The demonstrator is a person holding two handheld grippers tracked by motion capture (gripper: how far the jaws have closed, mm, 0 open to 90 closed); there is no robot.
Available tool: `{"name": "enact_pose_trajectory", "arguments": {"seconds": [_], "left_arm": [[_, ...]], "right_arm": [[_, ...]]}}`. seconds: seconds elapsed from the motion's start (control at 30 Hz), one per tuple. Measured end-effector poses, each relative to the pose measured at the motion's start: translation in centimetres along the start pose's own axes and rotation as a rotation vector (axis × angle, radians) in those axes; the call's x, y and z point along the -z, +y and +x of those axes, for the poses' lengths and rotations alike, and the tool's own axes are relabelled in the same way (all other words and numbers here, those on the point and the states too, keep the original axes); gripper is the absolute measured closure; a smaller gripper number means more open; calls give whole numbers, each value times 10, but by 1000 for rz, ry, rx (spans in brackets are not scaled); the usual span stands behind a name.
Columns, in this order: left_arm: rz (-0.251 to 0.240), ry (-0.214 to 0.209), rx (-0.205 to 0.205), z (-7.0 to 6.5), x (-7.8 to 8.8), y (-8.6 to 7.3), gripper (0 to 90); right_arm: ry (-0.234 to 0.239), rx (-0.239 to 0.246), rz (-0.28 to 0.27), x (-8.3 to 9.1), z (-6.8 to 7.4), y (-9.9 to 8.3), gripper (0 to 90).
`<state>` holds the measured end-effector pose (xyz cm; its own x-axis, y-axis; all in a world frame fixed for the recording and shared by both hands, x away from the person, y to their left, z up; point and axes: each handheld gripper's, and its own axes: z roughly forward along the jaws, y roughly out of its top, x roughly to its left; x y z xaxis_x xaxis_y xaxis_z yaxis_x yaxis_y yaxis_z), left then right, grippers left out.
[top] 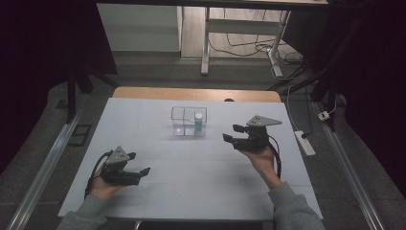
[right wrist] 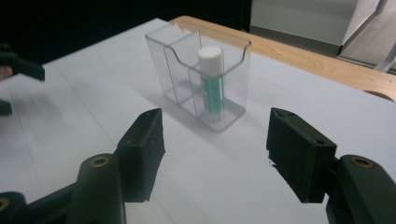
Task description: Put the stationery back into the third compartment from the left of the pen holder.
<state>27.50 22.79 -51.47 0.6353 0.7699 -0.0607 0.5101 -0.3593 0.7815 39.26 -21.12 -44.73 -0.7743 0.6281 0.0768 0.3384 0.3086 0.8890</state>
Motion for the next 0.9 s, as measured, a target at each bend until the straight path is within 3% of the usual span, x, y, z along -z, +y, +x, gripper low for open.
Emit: {"name": "enact_pose_trajectory", "arguments": {"seconds": [0.47,0.9], "left_arm": [[7,-1,-4,-2,-2,0,171],[5,-5,-1,-2,-1,0,170]], "right_arm": [[-32,-21,32,40,-9,-47,298],[-71,-21,77,67,-17,-86,233]]}}
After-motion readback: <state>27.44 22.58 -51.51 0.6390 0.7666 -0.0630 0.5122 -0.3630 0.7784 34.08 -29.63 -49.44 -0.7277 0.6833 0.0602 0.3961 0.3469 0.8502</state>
